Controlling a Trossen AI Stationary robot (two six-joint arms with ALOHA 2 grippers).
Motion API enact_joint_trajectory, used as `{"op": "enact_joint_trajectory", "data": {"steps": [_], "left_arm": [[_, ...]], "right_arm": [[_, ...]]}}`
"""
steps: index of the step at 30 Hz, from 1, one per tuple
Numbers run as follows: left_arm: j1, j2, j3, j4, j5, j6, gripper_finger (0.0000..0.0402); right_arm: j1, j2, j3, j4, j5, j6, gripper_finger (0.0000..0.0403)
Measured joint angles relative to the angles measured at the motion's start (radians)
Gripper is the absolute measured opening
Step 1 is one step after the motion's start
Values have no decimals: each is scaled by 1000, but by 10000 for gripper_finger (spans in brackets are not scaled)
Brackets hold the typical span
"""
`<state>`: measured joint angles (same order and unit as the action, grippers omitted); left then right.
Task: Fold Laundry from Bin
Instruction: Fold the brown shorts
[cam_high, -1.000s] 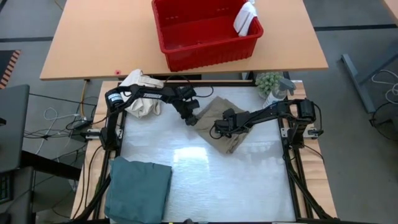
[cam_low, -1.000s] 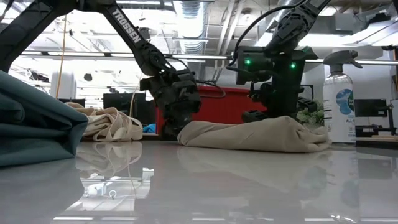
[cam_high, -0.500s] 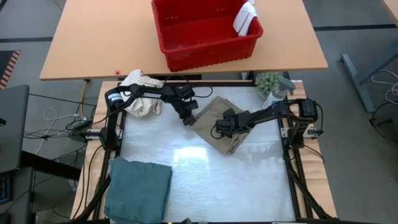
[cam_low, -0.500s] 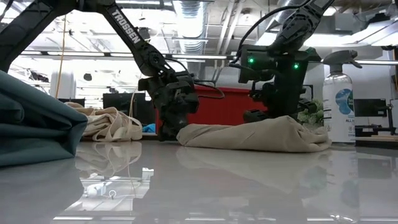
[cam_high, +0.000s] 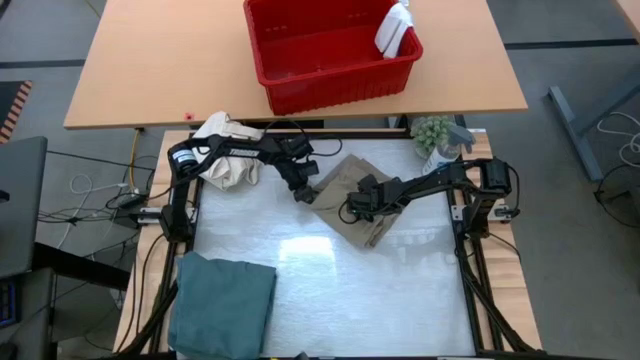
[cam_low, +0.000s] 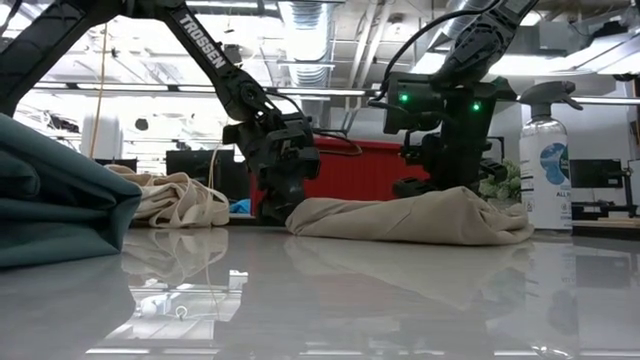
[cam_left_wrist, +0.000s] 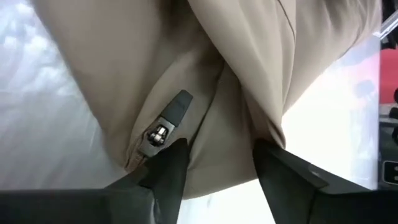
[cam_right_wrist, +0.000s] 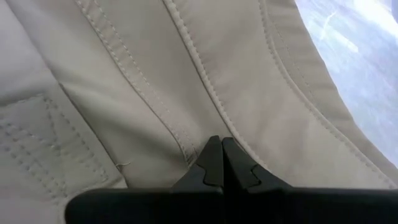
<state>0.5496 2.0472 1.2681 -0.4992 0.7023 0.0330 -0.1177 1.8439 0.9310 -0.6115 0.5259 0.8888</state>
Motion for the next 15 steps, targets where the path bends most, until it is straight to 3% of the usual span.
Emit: {"op": "enact_joint_trajectory", "data": {"steps": [3, 8, 13, 15], "left_arm": [[-10, -2, 0, -5, -29, 20, 168], [45, -41, -4, -5, 51, -4, 152], [126, -145, -2, -20, -154, 47, 152], [148, -170, -2, -11, -168, 61, 151]], "right_arm": [[0, 0, 0, 0, -1, 0, 14], [0, 0, 0, -1, -1, -8, 14], [0, 0, 0, -1, -2, -11, 14], [0, 0, 0, -1, -1, -14, 14]]}}
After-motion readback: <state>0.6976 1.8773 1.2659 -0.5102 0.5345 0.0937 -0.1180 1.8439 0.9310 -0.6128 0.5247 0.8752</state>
